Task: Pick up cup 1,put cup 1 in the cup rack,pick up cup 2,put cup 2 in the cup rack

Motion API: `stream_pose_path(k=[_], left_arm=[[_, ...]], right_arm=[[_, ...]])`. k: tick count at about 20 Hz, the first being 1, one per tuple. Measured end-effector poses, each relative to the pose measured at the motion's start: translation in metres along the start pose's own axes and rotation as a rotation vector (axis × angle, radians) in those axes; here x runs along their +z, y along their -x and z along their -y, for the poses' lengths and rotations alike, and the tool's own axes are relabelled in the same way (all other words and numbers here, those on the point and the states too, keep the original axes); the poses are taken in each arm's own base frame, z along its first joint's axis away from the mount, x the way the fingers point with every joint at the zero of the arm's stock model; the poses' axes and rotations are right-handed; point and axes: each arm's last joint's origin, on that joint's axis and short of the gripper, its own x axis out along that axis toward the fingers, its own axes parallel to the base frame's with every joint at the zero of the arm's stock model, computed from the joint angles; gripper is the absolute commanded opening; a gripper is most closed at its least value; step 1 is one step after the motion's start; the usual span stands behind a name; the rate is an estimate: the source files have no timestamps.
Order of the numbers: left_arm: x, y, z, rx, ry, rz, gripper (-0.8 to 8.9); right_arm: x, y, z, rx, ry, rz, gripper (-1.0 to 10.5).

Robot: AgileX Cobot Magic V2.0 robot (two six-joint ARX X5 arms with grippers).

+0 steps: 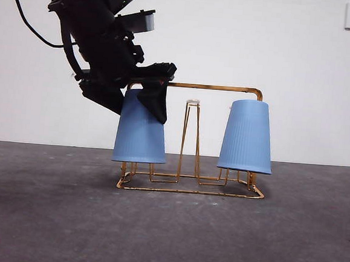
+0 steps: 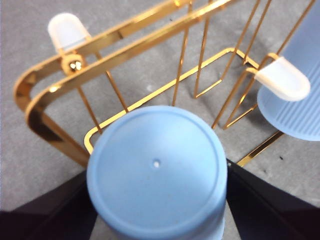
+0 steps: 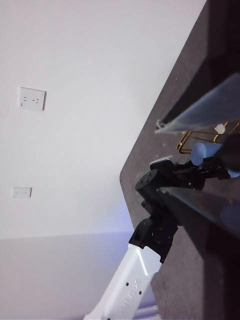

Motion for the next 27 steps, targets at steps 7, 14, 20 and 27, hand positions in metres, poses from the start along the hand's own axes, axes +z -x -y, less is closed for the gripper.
stream_pose_path(k=[7, 14, 20, 27], left_arm=[[-0.001, 0.001, 0.0, 0.018, 0.016, -0.024, 3.4], [-0.006, 0.002, 0.0, 0.019, 0.048, -0.075, 5.03], [-0.004, 0.018, -0.001, 0.022, 0.074, -0.093, 5.03], [0.008, 0.095, 0.0, -0.054, 0.103, -0.041, 5.02]], right_arm=[[0.0, 0.0, 0.0, 0.0, 0.0, 0.0, 1.9], [-0.002, 0.0, 0.0, 0.003, -0.001, -0.023, 1.9], [-0.002, 0.0, 0.0, 0.003, -0.001, -0.023, 1.9], [-0.005, 0.0, 0.0, -0.012, -0.001, -0.049, 1.9]])
